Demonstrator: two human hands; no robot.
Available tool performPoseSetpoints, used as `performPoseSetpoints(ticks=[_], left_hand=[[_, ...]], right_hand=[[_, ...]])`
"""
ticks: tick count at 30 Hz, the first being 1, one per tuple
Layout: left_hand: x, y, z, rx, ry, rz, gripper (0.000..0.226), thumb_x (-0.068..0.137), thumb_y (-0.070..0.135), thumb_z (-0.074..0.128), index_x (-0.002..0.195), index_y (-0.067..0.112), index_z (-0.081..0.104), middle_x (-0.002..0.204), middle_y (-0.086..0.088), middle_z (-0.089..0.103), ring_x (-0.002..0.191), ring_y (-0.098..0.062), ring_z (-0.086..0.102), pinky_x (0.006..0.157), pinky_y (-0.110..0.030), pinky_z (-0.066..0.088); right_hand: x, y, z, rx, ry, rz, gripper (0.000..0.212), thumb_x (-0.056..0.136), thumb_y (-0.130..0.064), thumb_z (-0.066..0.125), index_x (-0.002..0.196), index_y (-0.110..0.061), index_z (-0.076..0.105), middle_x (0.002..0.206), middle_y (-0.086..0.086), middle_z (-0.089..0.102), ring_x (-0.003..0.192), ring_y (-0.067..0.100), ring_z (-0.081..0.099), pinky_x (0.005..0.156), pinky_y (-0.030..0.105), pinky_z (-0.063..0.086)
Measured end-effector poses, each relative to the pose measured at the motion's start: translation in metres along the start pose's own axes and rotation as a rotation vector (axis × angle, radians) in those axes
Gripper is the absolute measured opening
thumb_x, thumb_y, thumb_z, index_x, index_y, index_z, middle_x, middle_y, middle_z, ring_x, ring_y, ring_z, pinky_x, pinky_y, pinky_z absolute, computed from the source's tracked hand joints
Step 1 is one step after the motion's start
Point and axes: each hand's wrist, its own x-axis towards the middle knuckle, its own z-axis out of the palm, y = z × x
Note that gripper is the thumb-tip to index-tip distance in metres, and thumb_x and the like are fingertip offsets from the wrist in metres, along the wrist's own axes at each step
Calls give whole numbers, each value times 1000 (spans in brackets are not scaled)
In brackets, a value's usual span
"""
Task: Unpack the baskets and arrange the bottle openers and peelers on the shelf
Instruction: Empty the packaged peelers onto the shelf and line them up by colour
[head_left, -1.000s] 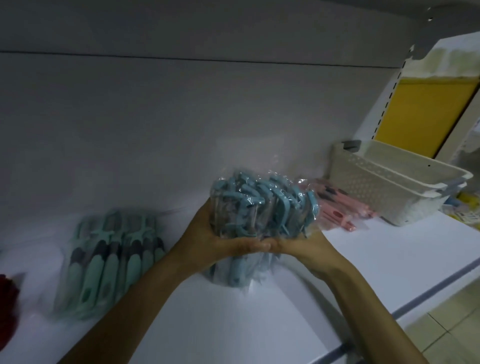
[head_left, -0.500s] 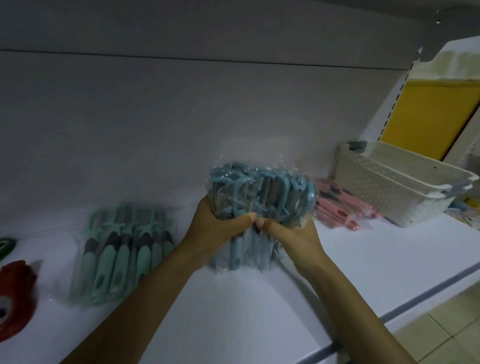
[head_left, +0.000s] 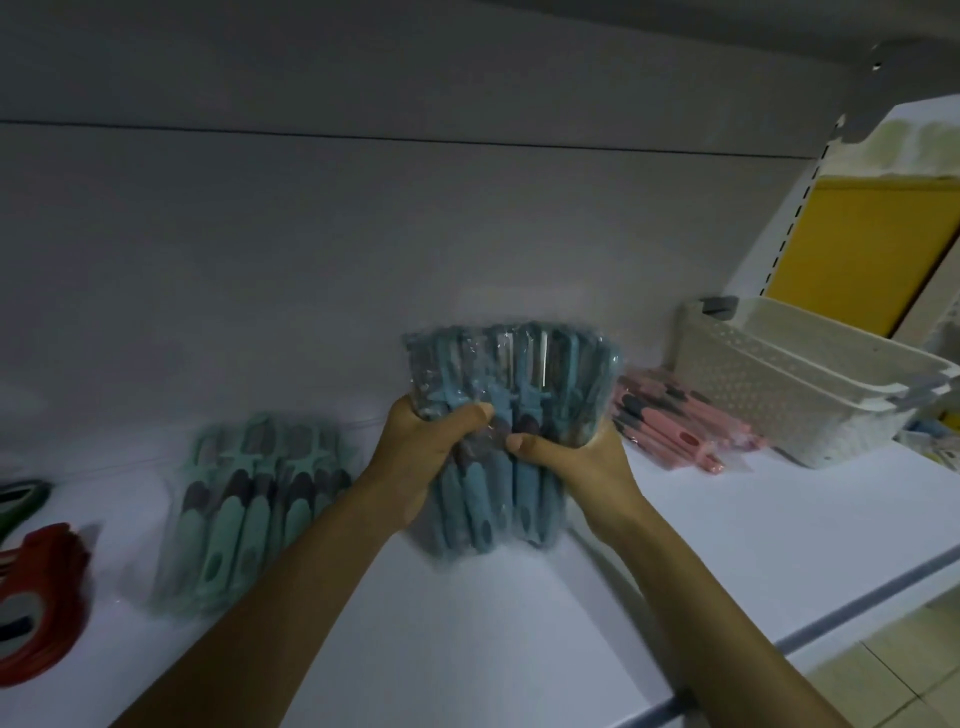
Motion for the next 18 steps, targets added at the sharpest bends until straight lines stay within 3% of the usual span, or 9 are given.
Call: performPoseSetpoints(ticks=[3, 5, 7, 9, 11, 12, 13, 15, 18], left_hand=[[13, 3, -9, 38, -32, -195, 34, 58, 36, 81, 71, 7, 69, 62, -8, 67, 55, -20, 63, 55, -25, 53], [20, -3, -10, 102, -13, -267, 32, 69, 39, 76, 60, 9, 70, 58, -10, 66, 51, -20, 61, 52, -22, 50], [27, -12, -5, 37, 52, -304, 26, 80, 31, 72, 87, 6, 73, 86, -15, 73, 72, -23, 70, 65, -27, 55], [34, -19, -3, 135, 107, -312, 63, 84, 34, 69, 133, 1, 47, 126, -18, 60, 106, -28, 64, 91, -39, 52], [36, -23, -6, 453, 150, -246, 92, 88, 39, 62, 150, 4, 4, 154, -17, 25, 138, -31, 33, 114, -42, 29], [35, -25, -9, 651, 163, -173, 91, 90, 40, 58, 150, 5, -1, 158, -17, 9, 145, -31, 14, 118, -39, 15], [33, -28, -12, 839, 162, -86, 85, 92, 41, 55, 151, 6, 4, 159, -15, 1, 146, -30, 2, 119, -39, 6], [27, -31, -17, 1086, 50, 11, 67, 93, 46, 49, 148, 17, 25, 160, -8, 4, 146, -29, 0, 119, -44, 6], [14, -41, -17, 1245, -213, -85, 61, 92, 59, 35, 145, 30, 29, 160, 4, 6, 146, -26, 3, 117, -52, 8]], right_hand=[[19, -1, -7, 48, -129, 164, 30, 65, -10, 79, 93, -14, 70, 95, 11, 74, 84, 26, 71, 72, 32, 58], [30, 1, -5, -4, -191, 304, 35, 67, -22, 82, 97, -9, 69, 95, 12, 74, 83, 27, 72, 68, 30, 57], [42, 4, 2, -141, -175, 425, 49, 67, -39, 82, 101, -7, 69, 94, 11, 75, 83, 25, 72, 70, 30, 58], [55, 11, 8, -381, -134, 433, 61, 66, -57, 78, 102, -8, 69, 98, 8, 74, 83, 20, 72, 77, 30, 58], [63, 19, 11, -649, -123, 319, 62, 71, -67, 66, 103, -15, 66, 108, 7, 71, 88, 17, 69, 82, 29, 55], [64, 24, 9, -773, -100, 264, 64, 76, -69, 59, 110, -15, 64, 114, 10, 68, 95, 21, 66, 84, 31, 52], [64, 28, 6, -860, -48, 220, 68, 81, -67, 53, 119, -11, 61, 120, 13, 64, 103, 27, 63, 88, 34, 48], [61, 35, -4, -900, 24, 179, 63, 90, -56, 51, 131, -8, 54, 129, 17, 58, 114, 34, 57, 93, 37, 42], [56, 45, -17, -837, -50, 155, 41, 94, -27, 54, 133, -15, 53, 131, 11, 58, 119, 32, 55, 99, 33, 41]])
